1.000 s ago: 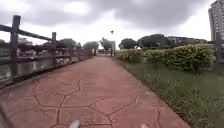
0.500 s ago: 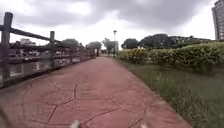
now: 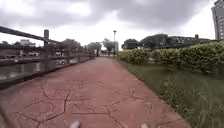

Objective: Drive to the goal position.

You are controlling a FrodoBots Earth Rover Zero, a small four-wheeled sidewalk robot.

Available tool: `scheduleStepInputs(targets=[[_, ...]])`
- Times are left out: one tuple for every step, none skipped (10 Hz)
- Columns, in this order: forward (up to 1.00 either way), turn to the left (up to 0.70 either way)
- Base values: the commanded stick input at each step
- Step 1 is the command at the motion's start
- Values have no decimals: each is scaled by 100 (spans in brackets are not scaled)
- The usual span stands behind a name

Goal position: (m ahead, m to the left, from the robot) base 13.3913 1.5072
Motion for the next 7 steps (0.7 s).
scheduleStepInputs(targets=[[70, 0], [70, 0], [70, 2], [70, 2], [70, 2], [70, 2], [70, 11]])
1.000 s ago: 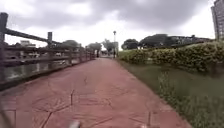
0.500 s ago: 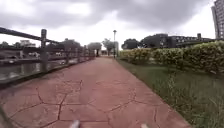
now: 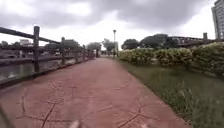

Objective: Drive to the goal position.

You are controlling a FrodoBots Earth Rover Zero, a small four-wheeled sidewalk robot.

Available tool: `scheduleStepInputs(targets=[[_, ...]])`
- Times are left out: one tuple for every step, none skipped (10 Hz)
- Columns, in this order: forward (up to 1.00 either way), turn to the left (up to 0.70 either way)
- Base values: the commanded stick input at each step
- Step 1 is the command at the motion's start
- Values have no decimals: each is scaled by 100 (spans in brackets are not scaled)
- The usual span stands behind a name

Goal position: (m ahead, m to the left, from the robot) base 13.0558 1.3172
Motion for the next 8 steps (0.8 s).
scheduleStepInputs(targets=[[70, 33], [70, 35], [70, 22], [70, 2], [70, 0], [70, 0], [70, 0], [70, 0]])
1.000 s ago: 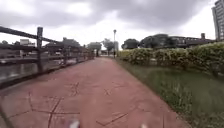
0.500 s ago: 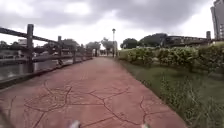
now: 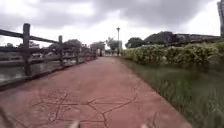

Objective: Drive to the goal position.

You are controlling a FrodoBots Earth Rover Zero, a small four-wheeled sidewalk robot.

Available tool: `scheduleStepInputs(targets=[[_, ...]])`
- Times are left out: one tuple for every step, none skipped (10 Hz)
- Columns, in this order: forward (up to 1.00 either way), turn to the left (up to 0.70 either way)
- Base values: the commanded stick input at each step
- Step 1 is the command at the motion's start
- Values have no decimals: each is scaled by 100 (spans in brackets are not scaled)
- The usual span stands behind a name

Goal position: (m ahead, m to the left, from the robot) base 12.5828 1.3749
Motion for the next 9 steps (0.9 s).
scheduleStepInputs(targets=[[70, 0], [70, 0], [70, 0], [70, 0], [70, 0], [70, 0], [70, 0], [70, 0], [70, 0]])
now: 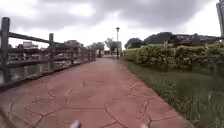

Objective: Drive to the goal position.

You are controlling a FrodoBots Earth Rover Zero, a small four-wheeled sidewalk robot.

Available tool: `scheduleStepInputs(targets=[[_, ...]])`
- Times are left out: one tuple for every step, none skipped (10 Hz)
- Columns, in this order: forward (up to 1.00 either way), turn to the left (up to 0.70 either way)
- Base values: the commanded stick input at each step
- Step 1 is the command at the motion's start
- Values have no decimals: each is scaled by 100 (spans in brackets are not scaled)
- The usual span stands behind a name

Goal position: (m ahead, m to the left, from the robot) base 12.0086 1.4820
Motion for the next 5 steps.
scheduleStepInputs(targets=[[70, 0], [70, 0], [70, 0], [70, 0], [70, 0]])
